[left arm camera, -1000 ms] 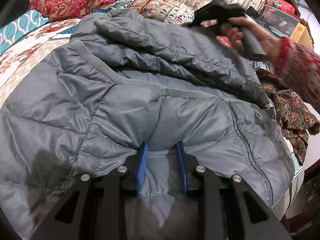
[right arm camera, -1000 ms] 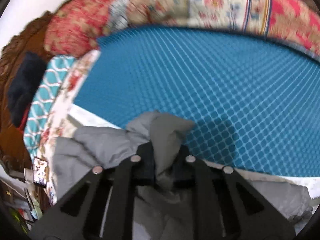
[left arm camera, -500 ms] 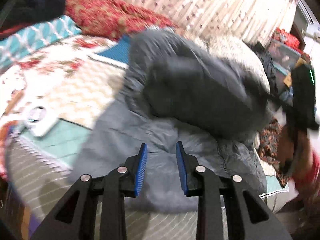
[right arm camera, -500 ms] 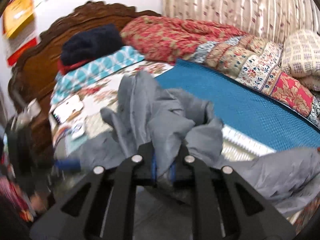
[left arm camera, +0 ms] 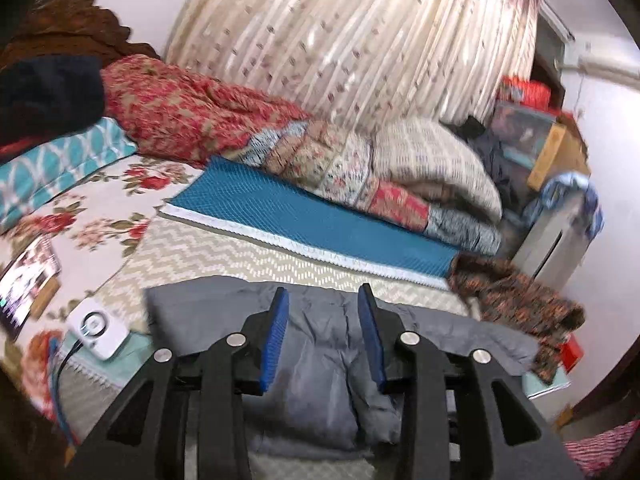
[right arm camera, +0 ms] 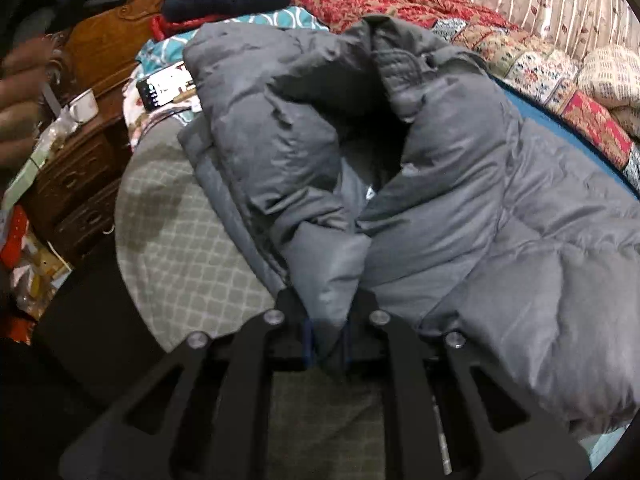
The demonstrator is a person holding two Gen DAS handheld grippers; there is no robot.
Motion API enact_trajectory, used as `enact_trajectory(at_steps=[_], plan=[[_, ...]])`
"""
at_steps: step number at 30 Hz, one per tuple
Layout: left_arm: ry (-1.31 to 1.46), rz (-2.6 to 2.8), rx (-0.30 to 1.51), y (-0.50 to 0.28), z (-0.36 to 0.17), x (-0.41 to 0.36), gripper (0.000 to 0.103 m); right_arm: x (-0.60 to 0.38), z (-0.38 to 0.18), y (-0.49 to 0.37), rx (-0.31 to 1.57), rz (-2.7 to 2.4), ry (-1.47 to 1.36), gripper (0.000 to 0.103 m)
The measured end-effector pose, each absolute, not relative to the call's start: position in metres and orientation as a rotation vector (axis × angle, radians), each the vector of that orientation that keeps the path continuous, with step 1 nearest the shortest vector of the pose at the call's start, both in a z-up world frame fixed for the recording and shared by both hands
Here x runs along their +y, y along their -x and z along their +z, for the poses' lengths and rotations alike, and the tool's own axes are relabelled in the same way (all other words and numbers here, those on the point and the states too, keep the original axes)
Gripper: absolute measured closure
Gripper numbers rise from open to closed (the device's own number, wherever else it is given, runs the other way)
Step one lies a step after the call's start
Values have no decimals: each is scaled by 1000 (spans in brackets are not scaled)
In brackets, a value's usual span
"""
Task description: Fold large clothes
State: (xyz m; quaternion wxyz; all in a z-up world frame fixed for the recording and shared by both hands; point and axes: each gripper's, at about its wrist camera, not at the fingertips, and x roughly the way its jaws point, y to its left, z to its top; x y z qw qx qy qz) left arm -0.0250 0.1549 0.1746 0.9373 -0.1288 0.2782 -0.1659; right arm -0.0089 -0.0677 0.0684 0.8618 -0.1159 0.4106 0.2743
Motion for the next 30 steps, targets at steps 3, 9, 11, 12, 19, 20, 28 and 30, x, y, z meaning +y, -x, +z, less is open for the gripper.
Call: enact_trajectory(at_steps=[3, 9, 11, 12, 19, 20, 28, 30], plan=[[231, -295, 713, -15, 131, 140, 59, -84, 79, 12, 884, 612, 156, 64], [222, -269, 840, -18, 77, 136, 59, -133, 152, 37, 692, 535, 83, 52], [216, -270, 842, -15, 75, 137, 59, -159, 177, 33, 615, 430, 79, 52], [220, -269, 848, -14, 75, 139, 59, -171, 183, 26, 601, 377, 75, 52], [181, -258, 869, -15, 64, 143, 59, -260, 104, -11, 863, 80, -23, 52], [167, -266, 878, -16, 59, 142, 59, -268, 88, -6, 887, 100, -79, 52], [91, -271, 889, -24, 39, 128, 59, -283, 42, 14, 875, 112, -273, 52], [110, -260, 910, -25, 42, 129, 59, -282, 43, 16, 882, 109, -269, 52]])
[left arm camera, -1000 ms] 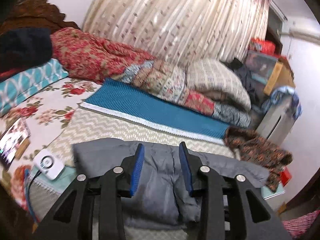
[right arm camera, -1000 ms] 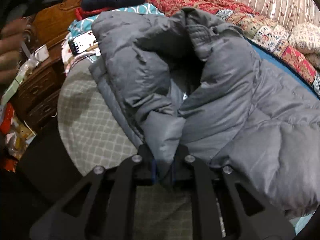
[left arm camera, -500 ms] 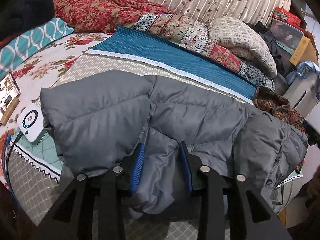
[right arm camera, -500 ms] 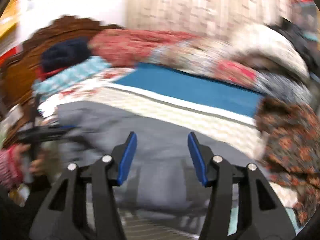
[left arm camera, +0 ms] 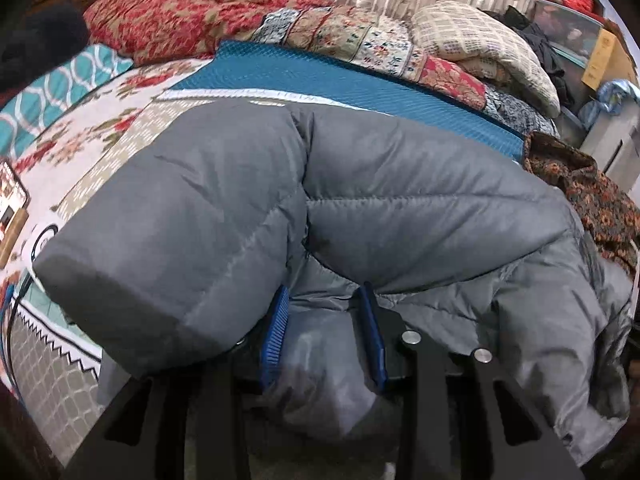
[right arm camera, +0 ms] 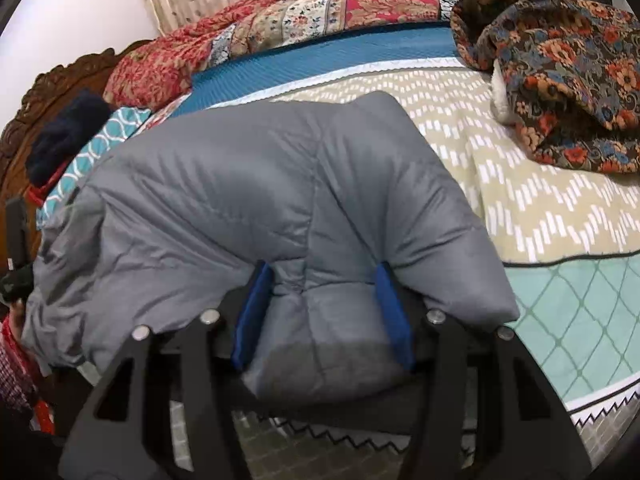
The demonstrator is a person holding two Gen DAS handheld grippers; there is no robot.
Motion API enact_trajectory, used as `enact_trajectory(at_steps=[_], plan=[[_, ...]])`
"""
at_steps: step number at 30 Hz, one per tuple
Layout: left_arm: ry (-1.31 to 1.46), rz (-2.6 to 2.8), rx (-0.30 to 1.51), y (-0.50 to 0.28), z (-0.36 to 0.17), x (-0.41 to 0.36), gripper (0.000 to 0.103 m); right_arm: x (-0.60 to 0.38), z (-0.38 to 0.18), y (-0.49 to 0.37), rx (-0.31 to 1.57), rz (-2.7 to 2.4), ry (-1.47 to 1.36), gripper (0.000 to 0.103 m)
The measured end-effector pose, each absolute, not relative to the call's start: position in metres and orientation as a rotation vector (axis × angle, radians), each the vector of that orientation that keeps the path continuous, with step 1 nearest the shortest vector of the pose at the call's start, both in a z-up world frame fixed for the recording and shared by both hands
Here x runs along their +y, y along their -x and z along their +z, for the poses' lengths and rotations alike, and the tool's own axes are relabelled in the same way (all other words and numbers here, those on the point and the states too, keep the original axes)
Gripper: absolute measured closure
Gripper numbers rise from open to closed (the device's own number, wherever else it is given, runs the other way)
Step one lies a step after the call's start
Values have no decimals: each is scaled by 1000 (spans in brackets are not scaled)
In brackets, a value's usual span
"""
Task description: Fold large clothes
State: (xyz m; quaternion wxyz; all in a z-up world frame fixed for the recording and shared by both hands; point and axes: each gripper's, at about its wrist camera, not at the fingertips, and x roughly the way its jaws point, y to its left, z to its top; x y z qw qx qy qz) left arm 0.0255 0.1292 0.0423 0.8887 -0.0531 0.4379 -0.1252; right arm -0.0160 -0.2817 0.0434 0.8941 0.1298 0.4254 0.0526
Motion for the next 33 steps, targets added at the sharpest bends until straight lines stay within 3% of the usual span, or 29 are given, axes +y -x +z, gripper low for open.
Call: enact_trajectory(at_steps=[6, 14, 18, 23, 33], plan=[[189, -280, 868, 4, 76, 146, 59, -282, 67, 10, 879, 77, -230, 50], [191, -453, 693, 35, 142, 112, 60, -245, 132, 22, 705, 190, -181, 50], [158, -494, 758, 26, 121, 80, 60, -206, 133, 10, 723, 282, -136, 49], [97, -464, 914, 11, 55, 66, 59, -180, 78, 2, 857, 298, -70, 49], [46, -457, 917, 15, 41, 65, 60, -184, 54, 3, 884, 302, -94, 49]])
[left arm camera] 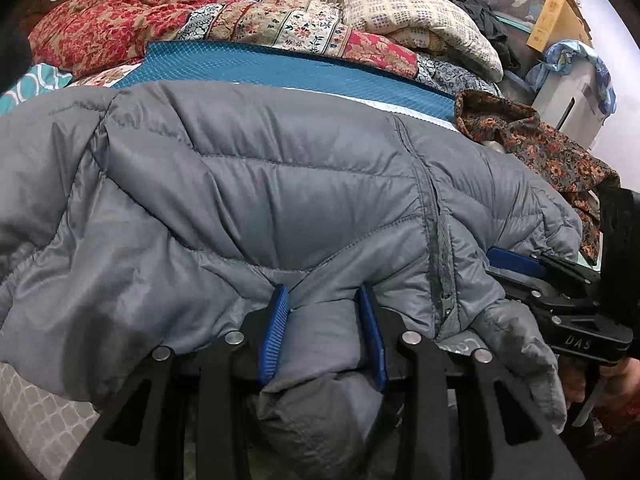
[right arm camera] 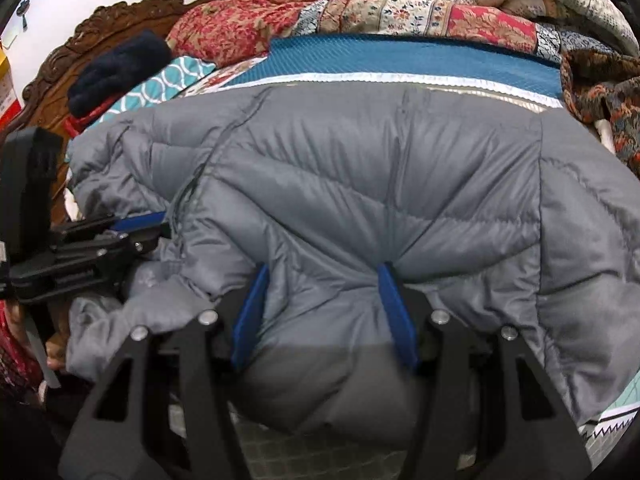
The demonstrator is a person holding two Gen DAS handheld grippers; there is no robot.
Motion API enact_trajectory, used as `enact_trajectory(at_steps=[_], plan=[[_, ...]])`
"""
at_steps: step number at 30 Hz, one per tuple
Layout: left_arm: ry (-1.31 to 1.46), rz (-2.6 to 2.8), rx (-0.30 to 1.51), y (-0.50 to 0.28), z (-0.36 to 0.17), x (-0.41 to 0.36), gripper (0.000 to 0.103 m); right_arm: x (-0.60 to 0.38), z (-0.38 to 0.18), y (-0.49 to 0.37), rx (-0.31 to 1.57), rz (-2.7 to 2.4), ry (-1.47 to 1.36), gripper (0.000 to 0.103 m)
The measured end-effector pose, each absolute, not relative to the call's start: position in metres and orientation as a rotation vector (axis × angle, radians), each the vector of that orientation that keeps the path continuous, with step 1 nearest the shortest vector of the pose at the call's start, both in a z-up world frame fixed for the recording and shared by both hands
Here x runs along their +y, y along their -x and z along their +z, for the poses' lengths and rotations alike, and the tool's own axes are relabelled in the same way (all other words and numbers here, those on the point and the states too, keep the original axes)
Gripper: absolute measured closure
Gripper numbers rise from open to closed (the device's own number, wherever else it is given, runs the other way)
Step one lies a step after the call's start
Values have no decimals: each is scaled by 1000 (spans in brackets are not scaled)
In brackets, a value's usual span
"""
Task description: Fold large clothes
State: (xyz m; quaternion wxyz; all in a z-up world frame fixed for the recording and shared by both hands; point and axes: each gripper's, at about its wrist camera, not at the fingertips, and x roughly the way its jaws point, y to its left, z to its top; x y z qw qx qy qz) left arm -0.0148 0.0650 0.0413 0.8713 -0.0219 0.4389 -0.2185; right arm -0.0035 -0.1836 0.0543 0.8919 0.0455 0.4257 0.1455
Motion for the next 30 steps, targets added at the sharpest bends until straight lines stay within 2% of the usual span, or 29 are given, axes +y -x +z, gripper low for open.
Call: enact_trajectory(at_steps=[30], plan=[[38, -462, 864, 27, 30, 64, 61, -182, 44, 11, 888, 284, -71, 48]])
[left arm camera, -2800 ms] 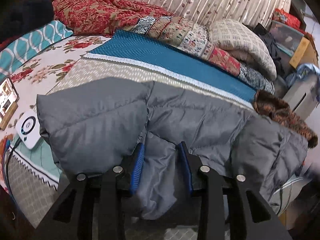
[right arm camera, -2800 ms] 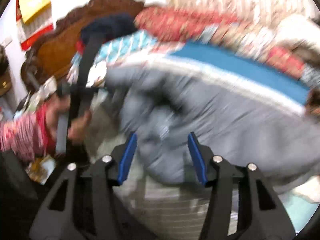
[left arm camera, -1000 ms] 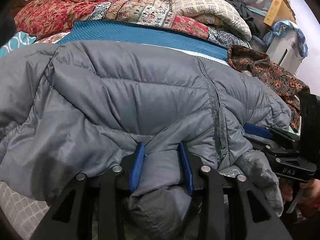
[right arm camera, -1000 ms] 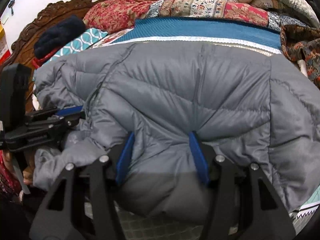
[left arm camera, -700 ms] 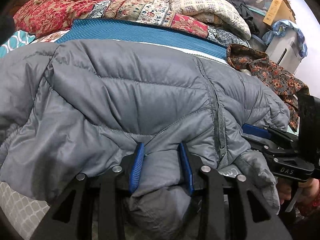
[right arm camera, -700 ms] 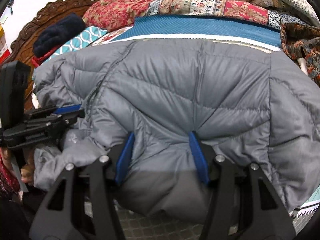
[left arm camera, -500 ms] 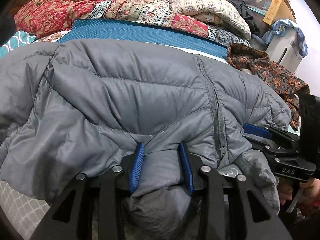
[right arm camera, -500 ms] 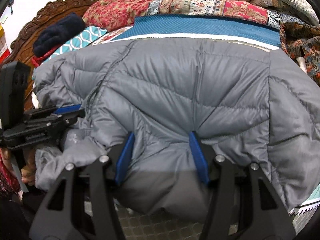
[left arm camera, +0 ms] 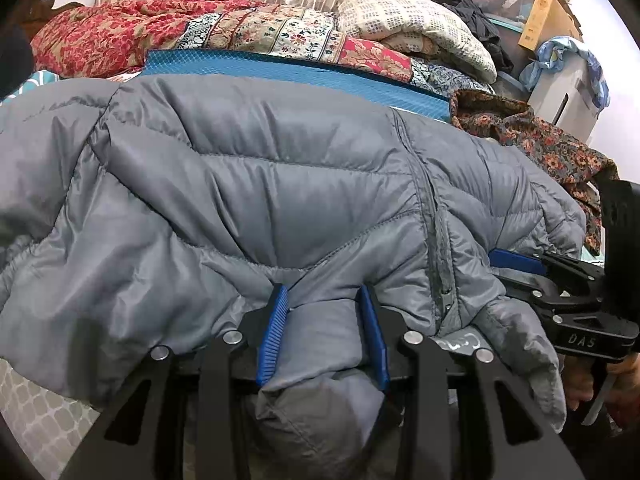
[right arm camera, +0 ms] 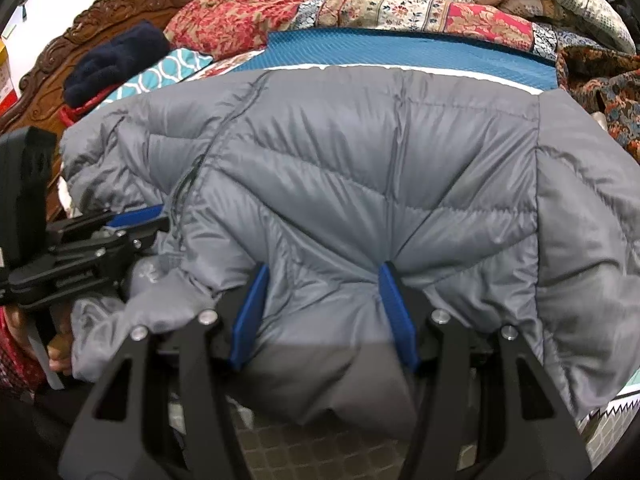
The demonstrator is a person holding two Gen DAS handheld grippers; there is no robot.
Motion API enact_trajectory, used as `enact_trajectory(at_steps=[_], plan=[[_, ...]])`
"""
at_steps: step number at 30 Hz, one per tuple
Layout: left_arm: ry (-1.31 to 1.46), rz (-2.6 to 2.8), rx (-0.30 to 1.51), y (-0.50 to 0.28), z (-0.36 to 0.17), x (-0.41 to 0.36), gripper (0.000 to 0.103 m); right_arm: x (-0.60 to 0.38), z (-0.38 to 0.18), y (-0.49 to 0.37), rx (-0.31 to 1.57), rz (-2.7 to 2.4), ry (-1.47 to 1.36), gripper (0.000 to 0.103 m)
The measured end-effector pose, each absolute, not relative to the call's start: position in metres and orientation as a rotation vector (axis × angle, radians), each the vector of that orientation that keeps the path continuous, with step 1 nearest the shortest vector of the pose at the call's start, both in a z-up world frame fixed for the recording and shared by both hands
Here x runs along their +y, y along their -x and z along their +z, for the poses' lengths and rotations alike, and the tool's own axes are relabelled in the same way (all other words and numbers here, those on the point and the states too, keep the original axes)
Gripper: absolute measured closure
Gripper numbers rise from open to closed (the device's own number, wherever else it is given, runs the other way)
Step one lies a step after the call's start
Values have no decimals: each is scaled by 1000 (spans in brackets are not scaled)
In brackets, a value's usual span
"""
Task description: Fold large clothes
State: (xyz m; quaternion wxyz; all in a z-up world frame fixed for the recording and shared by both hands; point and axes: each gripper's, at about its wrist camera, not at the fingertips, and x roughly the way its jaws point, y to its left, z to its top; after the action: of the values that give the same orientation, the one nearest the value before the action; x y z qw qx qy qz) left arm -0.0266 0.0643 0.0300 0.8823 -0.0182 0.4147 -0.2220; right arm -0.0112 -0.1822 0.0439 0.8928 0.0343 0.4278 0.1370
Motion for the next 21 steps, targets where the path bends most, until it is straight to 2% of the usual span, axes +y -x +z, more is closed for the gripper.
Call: enact_trajectory(at_steps=[21], plan=[[55, -477, 865, 23, 29, 68, 62, -183, 43, 13, 874, 282, -76, 47]])
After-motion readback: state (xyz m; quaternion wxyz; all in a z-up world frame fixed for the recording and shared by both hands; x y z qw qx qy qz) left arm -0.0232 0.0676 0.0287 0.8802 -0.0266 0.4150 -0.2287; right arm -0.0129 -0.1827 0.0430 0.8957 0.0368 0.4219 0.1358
